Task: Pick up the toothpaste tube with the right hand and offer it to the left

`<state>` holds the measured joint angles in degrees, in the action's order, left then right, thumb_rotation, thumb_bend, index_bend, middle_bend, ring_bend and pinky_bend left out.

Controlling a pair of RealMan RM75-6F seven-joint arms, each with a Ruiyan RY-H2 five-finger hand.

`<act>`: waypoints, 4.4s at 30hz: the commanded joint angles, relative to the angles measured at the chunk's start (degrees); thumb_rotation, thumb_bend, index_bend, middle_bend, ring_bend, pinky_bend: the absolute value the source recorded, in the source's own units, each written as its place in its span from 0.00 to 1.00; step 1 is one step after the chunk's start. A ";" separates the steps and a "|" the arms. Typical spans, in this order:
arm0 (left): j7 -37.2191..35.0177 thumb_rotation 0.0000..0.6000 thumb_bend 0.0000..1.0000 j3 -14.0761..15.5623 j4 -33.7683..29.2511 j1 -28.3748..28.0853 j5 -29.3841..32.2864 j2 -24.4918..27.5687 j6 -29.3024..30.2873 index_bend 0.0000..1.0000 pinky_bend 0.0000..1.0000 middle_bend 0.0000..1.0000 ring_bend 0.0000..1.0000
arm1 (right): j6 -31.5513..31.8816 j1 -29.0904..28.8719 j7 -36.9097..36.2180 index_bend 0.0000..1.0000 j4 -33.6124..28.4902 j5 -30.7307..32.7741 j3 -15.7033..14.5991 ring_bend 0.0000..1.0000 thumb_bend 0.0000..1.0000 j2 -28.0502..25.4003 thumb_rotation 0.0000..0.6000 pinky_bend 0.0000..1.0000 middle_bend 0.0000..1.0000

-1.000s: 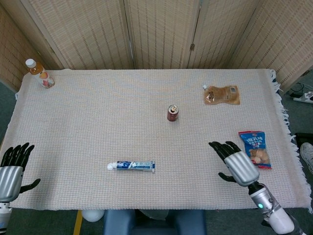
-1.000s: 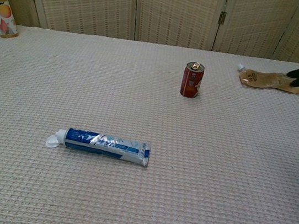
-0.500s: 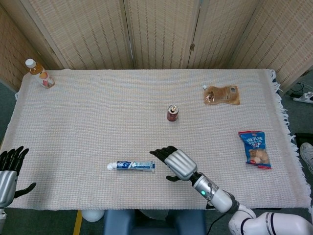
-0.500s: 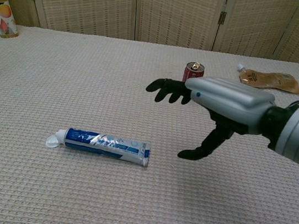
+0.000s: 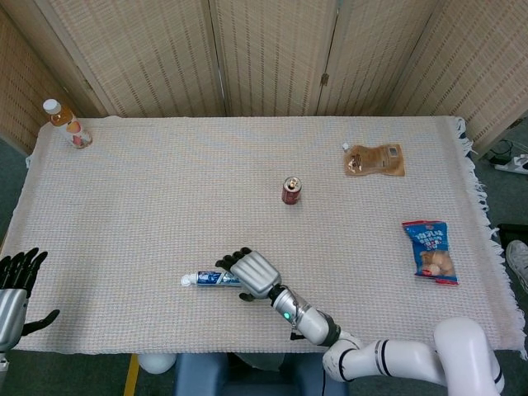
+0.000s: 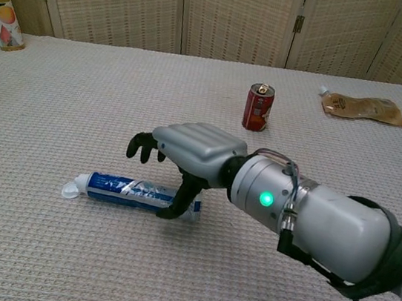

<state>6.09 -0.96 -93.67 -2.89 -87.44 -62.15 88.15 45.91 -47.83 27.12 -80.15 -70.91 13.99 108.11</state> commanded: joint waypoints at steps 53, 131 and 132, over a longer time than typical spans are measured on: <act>-1.93 1.00 0.13 -1.91 0.20 -4.40 -3.05 1.00 -3.29 0.10 0.00 0.09 0.10 | 2.91 -7.20 -6.62 0.68 9.20 1.59 0.82 0.61 0.60 4.34 1.00 0.56 0.62; -25.20 1.00 0.14 -3.45 -16.82 -25.02 -7.46 -2.88 -14.73 0.07 0.01 0.12 0.10 | 11.46 -1.00 -60.37 0.76 1.92 -15.10 -4.18 0.70 0.67 -4.90 1.00 0.63 0.69; -27.87 1.00 0.13 -3.13 -17.48 -25.41 -7.70 -2.24 -15.49 0.07 0.00 0.12 0.08 | 11.74 -0.96 -60.53 0.76 1.75 -15.21 -4.12 0.70 0.67 -4.72 1.00 0.63 0.69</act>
<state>-14.47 -5.34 -108.28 -27.76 -95.45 -67.05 74.62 57.38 -48.95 -33.18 -78.20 -85.94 9.70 103.19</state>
